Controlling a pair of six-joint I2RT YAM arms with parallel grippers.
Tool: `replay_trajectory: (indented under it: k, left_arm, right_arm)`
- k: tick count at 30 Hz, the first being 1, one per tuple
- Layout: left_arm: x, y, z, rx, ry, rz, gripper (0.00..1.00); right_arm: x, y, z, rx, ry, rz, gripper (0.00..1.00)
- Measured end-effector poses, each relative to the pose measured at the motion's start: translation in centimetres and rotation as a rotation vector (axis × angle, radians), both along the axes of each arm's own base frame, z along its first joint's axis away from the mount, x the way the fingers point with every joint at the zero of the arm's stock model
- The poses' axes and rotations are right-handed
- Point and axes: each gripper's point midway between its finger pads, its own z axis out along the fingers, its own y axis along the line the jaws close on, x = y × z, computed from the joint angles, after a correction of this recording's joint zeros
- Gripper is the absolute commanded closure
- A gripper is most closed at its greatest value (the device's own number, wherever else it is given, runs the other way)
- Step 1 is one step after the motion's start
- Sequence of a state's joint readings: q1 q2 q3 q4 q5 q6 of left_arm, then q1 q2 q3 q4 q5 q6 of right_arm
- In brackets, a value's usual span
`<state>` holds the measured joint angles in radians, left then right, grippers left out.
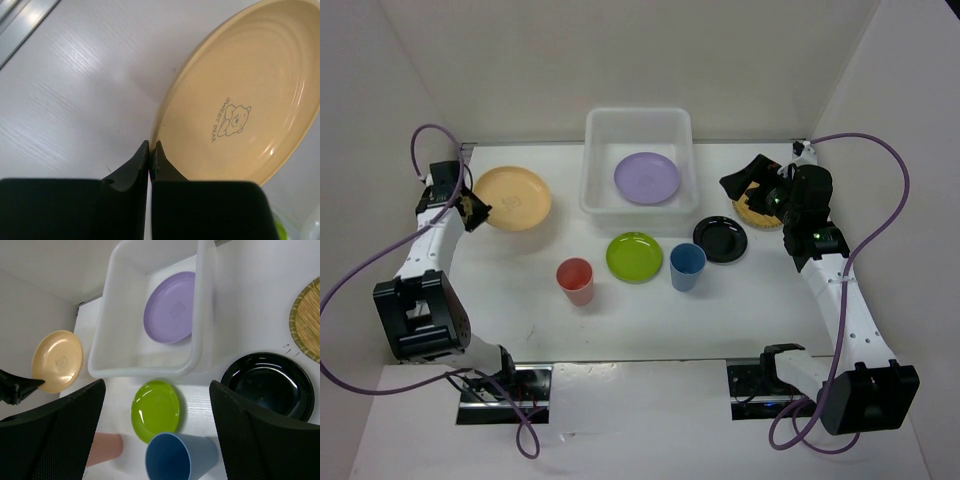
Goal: Place the mixed dishes into the plastic bin
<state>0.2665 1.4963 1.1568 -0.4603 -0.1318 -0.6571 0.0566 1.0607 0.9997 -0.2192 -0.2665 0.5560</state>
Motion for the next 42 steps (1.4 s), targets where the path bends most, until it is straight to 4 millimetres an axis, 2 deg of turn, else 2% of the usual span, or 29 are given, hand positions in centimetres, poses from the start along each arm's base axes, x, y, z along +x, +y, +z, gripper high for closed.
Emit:
replay_trajectory:
  k: [4, 8, 13, 16, 18, 21, 25, 28, 32, 42]
  left_arm:
    - [1.4, 0.1, 3.7, 0.012, -0.074, -0.015, 1.00]
    - [3.9, -2.0, 8.9, 0.011, -0.190, -0.089, 1.00]
    - [6.7, -7.3, 15.1, -0.012, -0.345, -0.248, 1.00]
    - [8.7, -10.8, 17.2, -0.008, -0.385, -0.351, 1.00]
    - [10.3, -13.8, 17.9, -0.012, -0.403, -0.421, 1.00]
    - [12.4, -18.1, 17.4, -0.023, -0.397, -0.525, 1.00]
    - [14.3, -22.7, 14.1, -0.055, -0.327, -0.622, 1.00]
    - [15.8, -24.0, 11.9, -0.056, -0.272, -0.655, 1.00]
    - [17.8, -24.8, 9.9, -0.057, -0.239, -0.665, 1.00]
    - [19.3, -26.0, 5.9, -0.068, -0.164, -0.683, 1.00]
  right_arm:
    - [0.0, 0.0, 0.0, 0.003, 0.001, -0.001, 0.11]
    - [0.0, 0.1, 0.0, 0.005, 0.002, 0.002, 0.11]
    - [0.0, 0.1, 0.1, 0.011, 0.003, 0.000, 0.11]
    - [-0.1, 0.1, 0.1, 0.016, 0.002, -0.003, 0.11]
    - [-0.1, 0.1, 0.2, 0.021, 0.003, -0.005, 0.11]
    - [-0.1, 0.1, 0.3, 0.025, 0.003, -0.008, 0.11]
    - [-0.4, -0.2, 0.9, 0.025, -0.014, -0.021, 0.11]
    - [-0.7, -0.3, 1.4, 0.026, -0.031, -0.028, 0.11]
    - [-0.8, -0.2, 1.7, 0.029, -0.038, -0.030, 0.11]
    - [-1.0, -0.1, 1.9, 0.031, -0.045, -0.028, 0.11]
